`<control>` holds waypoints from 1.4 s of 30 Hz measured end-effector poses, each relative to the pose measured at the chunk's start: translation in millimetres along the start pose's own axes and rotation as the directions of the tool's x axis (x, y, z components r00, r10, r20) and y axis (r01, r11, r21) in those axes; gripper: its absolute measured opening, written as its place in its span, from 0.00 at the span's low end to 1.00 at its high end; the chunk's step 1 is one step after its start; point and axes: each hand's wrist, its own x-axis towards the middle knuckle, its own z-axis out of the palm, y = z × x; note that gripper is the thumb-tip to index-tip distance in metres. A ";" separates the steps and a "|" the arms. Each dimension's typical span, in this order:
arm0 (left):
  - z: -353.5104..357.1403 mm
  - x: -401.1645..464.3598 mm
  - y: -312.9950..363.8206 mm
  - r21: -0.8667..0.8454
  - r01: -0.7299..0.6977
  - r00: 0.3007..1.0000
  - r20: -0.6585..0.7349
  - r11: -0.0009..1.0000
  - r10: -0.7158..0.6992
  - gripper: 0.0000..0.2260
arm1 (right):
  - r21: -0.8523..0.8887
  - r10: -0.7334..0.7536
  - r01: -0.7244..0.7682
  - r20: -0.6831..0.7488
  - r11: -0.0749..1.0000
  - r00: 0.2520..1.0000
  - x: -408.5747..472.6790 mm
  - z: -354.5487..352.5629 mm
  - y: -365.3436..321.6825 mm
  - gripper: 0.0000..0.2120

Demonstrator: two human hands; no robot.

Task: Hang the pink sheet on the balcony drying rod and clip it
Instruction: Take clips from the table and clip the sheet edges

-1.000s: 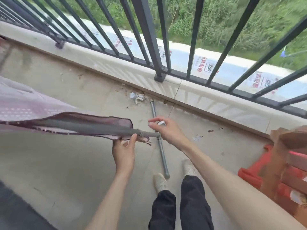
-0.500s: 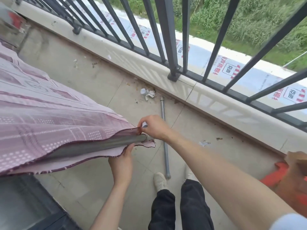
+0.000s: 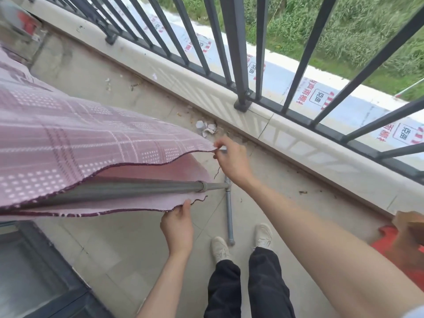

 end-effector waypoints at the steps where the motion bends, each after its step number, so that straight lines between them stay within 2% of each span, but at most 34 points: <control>1: 0.4 -1.5 -1.0 0.006 0.000 1.000 0.000 1.000 0.000 0.19 | -0.007 -0.008 0.008 0.037 1.000 0.999 -10.2 4.7 7.0 0.06; 5: 3.8 -6.4 -4.4 0.011 -0.001 1.000 0.019 1.000 0.001 0.15 | -0.089 -0.041 0.054 0.147 0.995 0.988 -41.4 21.0 24.0 0.05; 9: 2.4 -8.6 -1.1 0.029 -0.075 0.996 0.055 0.997 0.073 0.13 | -0.222 -0.106 0.171 0.278 0.960 0.955 -61.8 33.4 25.5 0.10; 12: 0.6 -4.6 -0.7 0.048 -0.114 0.991 0.083 0.992 0.109 0.09 | -0.207 -0.118 0.188 0.308 0.960 0.944 -66.4 36.8 27.5 0.13; 16: -2.2 -3.5 1.4 0.074 -0.162 0.977 0.151 0.984 0.150 0.10 | -0.177 -0.153 0.226 0.351 0.958 0.924 -66.4 39.7 37.7 0.19; 19: 0.2 -5.9 12.6 0.177 -0.147 0.984 0.122 0.973 0.127 0.17 | -0.138 -0.184 0.258 0.404 0.956 0.896 -68.0 39.3 42.2 0.21; 20: 1.7 -5.0 14.3 0.194 -0.120 0.991 0.080 0.974 0.106 0.19 | -0.113 -0.177 0.244 0.417 0.963 0.891 -70.1 37.8 42.2 0.22; 22: 4.9 -0.9 15.9 0.076 0.001 1.000 0.000 0.997 -0.001 0.17 | -0.050 -0.100 0.130 0.394 0.990 0.914 -75.8 35.7 42.0 0.19; 24: 6.4 0.9 12.9 -0.012 0.051 0.998 -0.027 0.999 -0.051 0.16 | 0.138 0.094 -0.142 0.310 0.980 0.946 -83.1 34.6 41.7 0.17; 25: 5.6 -0.3 10.9 -0.006 0.052 0.998 -0.020 0.999 -0.053 0.16 | 0.298 0.217 -0.304 0.291 0.905 0.932 -86.1 32.8 42.0 0.14; 26: 4.3 -1.9 9.2 0.010 0.052 0.999 -0.003 0.999 -0.052 0.16 | 0.468 0.314 -0.427 0.301 0.774 0.900 -88.5 30.6 42.1 0.10; 28: 0.7 -7.0 7.6 0.010 0.045 0.999 0.029 0.999 -0.045 0.15 | 0.708 0.406 -0.551 0.390 0.442 0.826 -92.3 22.2 42.0 0.01; 30: -2.4 -9.9 6.6 -0.001 0.031 0.998 0.048 1.000 -0.031 0.15 | 0.776 0.427 -0.611 0.505 0.156 0.750 -98.0 13.4 45.1 0.07; 32: -2.9 -10.9 7.7 0.011 0.033 0.998 0.054 0.999 -0.034 0.15 | 0.756 0.407 -0.655 0.595 0.010 0.693 -106.3 5.5 46.8 0.17; 34: -2.0 -9.9 8.4 0.010 0.052 0.998 0.047 0.999 -0.053 0.16 | 0.739 0.396 -0.672 0.633 -0.051 0.665 -112.8 0.1 46.5 0.22; 38: 0.1 -11.5 9.0 0.033 0.048 0.999 0.022 0.998 -0.049 0.16 | 0.716 0.480 -0.698 0.616 -0.011 0.624 -115.3 -2.0 46.0 0.09; 40: 0.7 -13.1 12.1 0.038 0.046 0.999 0.017 0.998 -0.046 0.15 | 0.718 0.506 -0.691 0.567 0.084 0.650 -115.4 1.9 48.7 0.04; 42: 1.0 -14.6 15.2 0.030 0.047 0.999 0.012 0.998 -0.048 0.14 | 0.688 0.512 -0.682 0.504 0.247 0.695 -115.9 6.7 49.2 0.04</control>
